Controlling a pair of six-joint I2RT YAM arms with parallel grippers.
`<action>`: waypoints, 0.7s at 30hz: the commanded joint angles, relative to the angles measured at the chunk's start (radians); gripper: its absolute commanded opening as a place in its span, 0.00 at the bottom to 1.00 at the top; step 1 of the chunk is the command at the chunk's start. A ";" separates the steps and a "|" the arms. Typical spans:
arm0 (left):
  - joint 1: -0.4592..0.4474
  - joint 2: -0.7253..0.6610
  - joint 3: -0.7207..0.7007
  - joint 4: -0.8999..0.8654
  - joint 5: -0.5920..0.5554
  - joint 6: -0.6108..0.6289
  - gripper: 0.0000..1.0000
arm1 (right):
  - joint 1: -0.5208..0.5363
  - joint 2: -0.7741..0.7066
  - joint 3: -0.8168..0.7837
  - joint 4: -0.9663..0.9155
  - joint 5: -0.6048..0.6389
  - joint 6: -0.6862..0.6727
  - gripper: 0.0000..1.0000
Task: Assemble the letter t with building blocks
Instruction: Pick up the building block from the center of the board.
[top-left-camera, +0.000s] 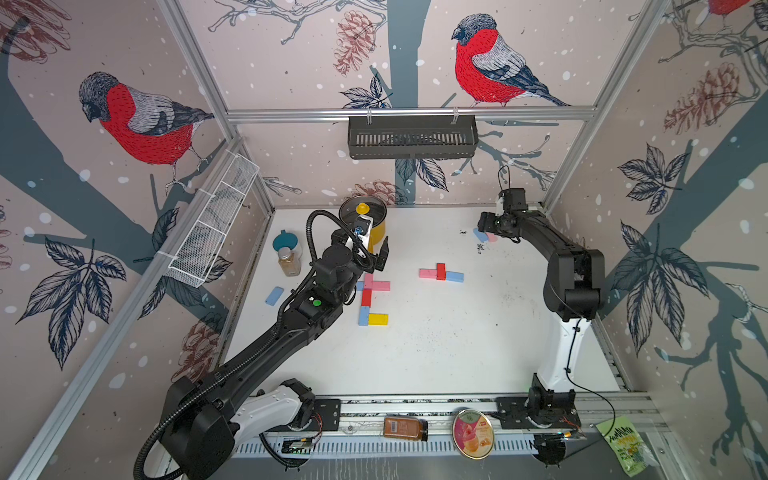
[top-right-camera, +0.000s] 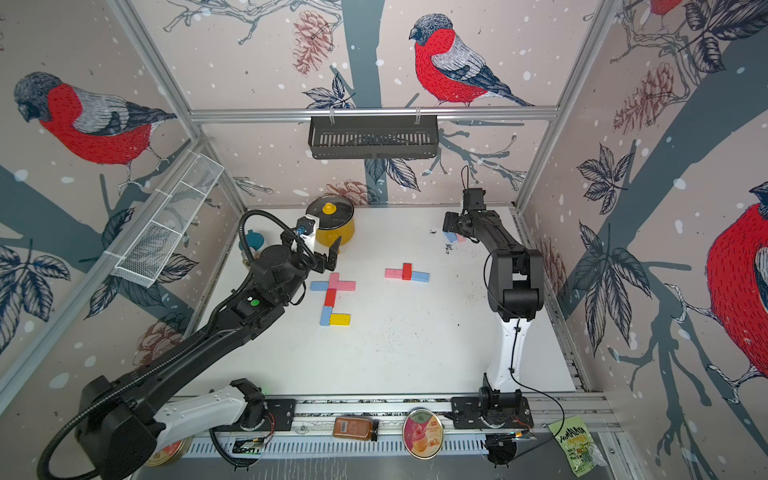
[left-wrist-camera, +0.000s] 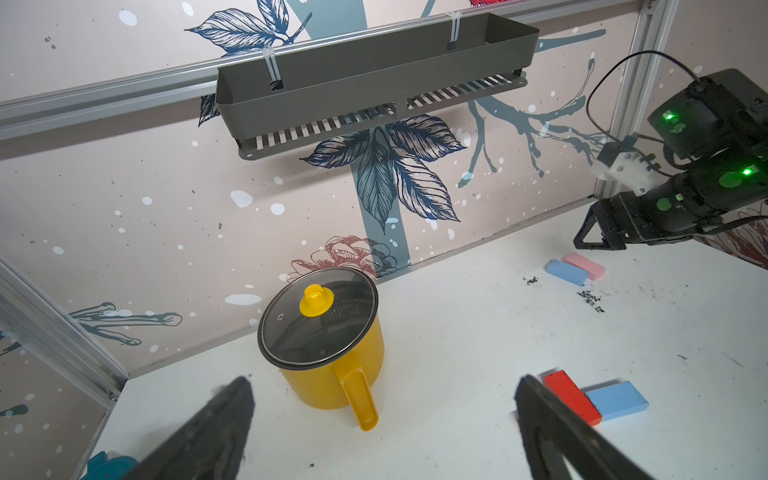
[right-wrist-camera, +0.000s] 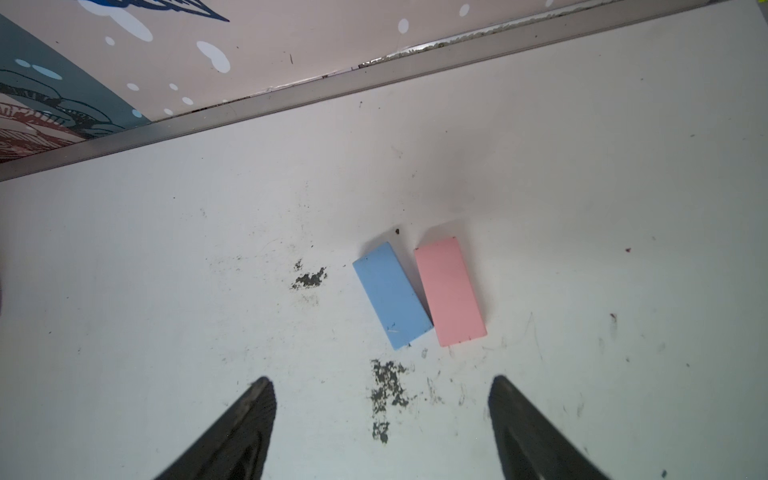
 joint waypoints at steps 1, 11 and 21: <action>0.001 0.001 0.010 0.028 0.015 0.007 0.97 | 0.008 0.051 0.056 -0.036 0.019 -0.036 0.75; 0.001 0.005 0.015 0.024 0.016 0.007 0.97 | 0.021 0.198 0.190 -0.050 0.039 -0.071 0.63; 0.000 0.006 0.016 0.021 0.022 0.005 0.97 | 0.024 0.314 0.318 -0.072 0.064 -0.105 0.56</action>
